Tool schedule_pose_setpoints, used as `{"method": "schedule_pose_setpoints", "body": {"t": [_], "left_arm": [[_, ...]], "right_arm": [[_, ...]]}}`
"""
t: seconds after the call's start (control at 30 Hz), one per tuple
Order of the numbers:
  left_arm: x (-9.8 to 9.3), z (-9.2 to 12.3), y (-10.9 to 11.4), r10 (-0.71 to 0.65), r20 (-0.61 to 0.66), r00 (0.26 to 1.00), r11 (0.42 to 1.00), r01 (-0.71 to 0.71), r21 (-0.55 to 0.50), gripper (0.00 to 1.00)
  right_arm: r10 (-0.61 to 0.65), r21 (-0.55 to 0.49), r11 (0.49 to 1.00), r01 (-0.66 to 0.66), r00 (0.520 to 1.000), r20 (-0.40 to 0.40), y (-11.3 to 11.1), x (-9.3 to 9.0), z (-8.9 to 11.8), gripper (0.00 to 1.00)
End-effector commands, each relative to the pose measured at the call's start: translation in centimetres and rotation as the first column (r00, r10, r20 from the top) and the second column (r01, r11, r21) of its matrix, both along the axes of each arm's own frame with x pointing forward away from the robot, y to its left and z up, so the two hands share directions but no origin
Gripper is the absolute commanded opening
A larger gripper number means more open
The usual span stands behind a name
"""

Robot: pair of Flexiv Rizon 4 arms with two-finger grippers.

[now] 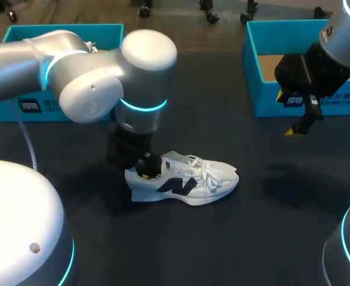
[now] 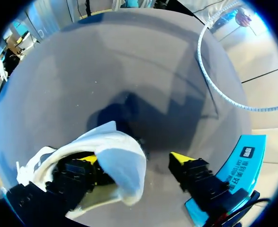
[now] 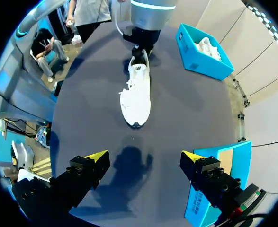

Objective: Take the shoe out of the shoebox, open the shoe tongue, remove and reinsert the insole, then place the shoe into the shoebox

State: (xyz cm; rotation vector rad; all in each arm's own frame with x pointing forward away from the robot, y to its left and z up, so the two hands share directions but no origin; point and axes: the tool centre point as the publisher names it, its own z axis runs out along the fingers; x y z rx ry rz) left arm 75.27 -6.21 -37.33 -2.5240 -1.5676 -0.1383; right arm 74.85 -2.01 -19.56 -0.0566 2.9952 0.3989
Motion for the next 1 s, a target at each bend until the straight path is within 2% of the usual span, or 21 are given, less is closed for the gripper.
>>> {"method": "schedule_pose_setpoints", "body": {"t": [0.03,0.3,0.57,1.0], "left_arm": [[-0.3,2.0,0.7,0.008,-0.009,1.000,1.000,-0.008,-0.029,1.00],[-1.0,4.0,0.5,0.049,-0.021,0.999,0.996,-0.050,-0.071,1.00],[-1.7,5.8,1.0,0.196,-0.047,0.980,0.973,-0.200,-0.113,1.00],[-2.9,7.3,1.7,0.461,-0.170,0.871,0.866,-0.484,-0.127,1.00]], "right_arm": [[-0.001,-0.001,1.000,0.001,1.000,0.000,0.0,0.0,-0.1,1.00],[-0.001,-0.001,1.000,0.001,1.000,0.000,0.0,0.0,-0.1,1.00],[-0.001,-0.001,1.000,0.001,1.000,0.000,0.0,0.0,-0.1,1.00],[-0.001,-0.001,1.000,0.001,1.000,0.000,0.0,0.0,-0.1,1.00]]}}
